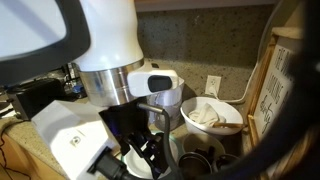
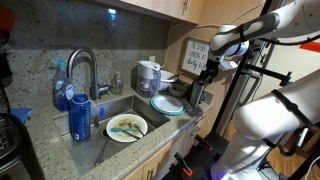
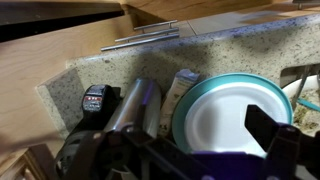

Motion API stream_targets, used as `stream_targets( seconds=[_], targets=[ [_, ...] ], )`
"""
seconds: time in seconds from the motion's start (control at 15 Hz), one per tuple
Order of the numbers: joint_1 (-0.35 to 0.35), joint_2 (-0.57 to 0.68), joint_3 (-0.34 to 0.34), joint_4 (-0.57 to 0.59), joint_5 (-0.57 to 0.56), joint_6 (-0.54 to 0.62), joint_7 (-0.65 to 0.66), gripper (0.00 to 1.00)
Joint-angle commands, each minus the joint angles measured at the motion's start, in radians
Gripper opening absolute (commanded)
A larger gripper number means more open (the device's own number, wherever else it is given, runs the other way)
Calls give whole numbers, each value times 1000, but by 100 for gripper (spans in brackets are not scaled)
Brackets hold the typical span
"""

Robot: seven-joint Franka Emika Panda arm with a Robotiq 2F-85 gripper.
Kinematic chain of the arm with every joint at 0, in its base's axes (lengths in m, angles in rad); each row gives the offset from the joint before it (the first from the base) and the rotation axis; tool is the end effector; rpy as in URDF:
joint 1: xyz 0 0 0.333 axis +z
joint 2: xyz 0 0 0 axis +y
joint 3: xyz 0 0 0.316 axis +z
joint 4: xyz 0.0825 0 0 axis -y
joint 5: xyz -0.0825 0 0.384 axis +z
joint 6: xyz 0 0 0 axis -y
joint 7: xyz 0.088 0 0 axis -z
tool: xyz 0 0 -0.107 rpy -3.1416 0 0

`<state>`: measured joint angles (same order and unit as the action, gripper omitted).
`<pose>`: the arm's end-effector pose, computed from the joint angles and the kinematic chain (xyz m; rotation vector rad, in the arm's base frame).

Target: Pick up the flask and put it in the sink

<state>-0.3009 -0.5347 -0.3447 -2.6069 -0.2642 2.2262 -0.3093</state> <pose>0.3100 -0.2429 0.4303 3.0252 -0.2355 0.1584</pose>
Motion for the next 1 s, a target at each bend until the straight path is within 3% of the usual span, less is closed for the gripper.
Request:
stream_targets(
  seconds=[0.0, 0.93],
  targets=[
    [-25, 72, 2, 40, -34, 64, 8, 100],
    [-57, 181, -29, 48, -28, 270, -5, 100]
  ],
)
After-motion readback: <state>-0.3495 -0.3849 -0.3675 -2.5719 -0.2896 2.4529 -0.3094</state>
